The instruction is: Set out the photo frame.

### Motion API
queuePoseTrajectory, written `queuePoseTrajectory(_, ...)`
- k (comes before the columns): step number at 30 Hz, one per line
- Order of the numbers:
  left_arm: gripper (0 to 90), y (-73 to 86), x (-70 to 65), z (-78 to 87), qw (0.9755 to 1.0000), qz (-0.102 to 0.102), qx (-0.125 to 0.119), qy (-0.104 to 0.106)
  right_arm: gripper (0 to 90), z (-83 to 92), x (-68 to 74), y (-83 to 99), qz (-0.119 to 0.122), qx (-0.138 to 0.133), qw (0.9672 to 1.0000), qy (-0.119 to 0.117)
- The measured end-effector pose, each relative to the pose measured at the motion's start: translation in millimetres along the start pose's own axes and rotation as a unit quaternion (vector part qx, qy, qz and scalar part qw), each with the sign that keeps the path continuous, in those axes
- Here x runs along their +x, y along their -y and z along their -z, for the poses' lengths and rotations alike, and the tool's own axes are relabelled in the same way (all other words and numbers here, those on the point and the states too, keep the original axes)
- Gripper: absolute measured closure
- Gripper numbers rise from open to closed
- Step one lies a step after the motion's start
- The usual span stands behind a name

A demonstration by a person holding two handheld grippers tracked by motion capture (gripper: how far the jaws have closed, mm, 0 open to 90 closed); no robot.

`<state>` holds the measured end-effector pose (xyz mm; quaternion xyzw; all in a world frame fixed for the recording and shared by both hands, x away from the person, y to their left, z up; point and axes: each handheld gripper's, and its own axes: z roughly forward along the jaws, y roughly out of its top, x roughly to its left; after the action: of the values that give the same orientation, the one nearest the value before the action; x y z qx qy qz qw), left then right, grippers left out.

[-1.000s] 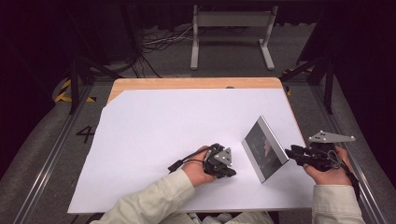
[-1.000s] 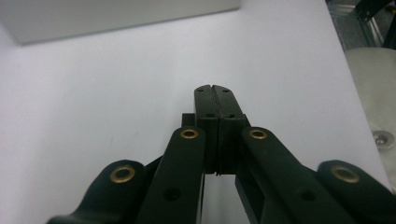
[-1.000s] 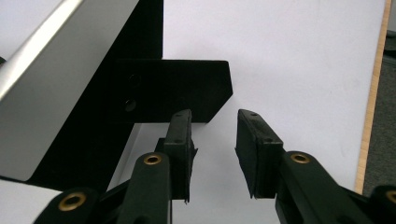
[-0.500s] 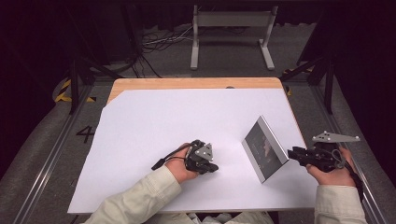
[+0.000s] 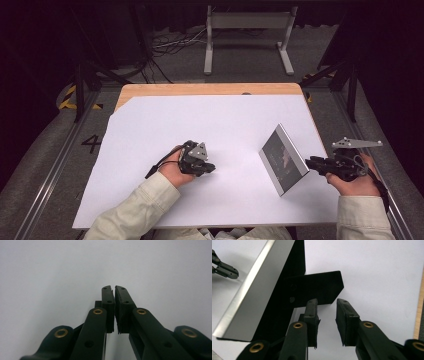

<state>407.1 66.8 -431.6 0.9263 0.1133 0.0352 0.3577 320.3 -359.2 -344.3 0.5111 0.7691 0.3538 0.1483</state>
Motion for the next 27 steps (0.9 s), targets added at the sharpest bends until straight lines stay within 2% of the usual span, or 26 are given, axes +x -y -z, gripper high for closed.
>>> queuePoseTrajectory(2,86.1,4.3,3.9,2.3,1.0,0.003,0.0,-0.005,72.9,-1.4,1.4,-1.2,0.001,0.01,0.9999,0.001)
queuePoseTrajectory(5,85.4,10.3,11.7,6.3,0.9998,0.019,-0.001,-0.011,75.0,-3.0,2.7,-3.4,0.001,0.016,0.9998,0.006)
queuePoseTrajectory(11,85.5,18.2,18.0,11.2,0.9992,0.031,-0.008,-0.025,73.5,-3.7,4.2,-7.1,-0.024,0.02,0.9995,0.009)
queuePoseTrajectory(13,85.4,21.1,19.3,10.0,0.9992,0.03,-0.014,-0.022,73.1,-3.2,4.6,-8.6,-0.035,0.023,0.9991,0.009)
queuePoseTrajectory(16,85.5,25.3,24.3,8.6,0.9979,0.05,-0.033,-0.022,71.6,-2.0,6.0,-12.1,-0.043,0.028,0.9986,0.01)
queuePoseTrajectory(20,84.7,27.0,26.5,11.6,0.9969,0.058,-0.045,-0.027,71.5,-0.7,6.3,-17.0,-0.048,0.041,0.9979,0.015)
queuePoseTrajectory(27,83.6,28.3,28.3,13.2,0.9963,0.066,-0.048,-0.027,72.3,2.6,3.2,-25.2,-0.06,0.06,0.9962,0.02)
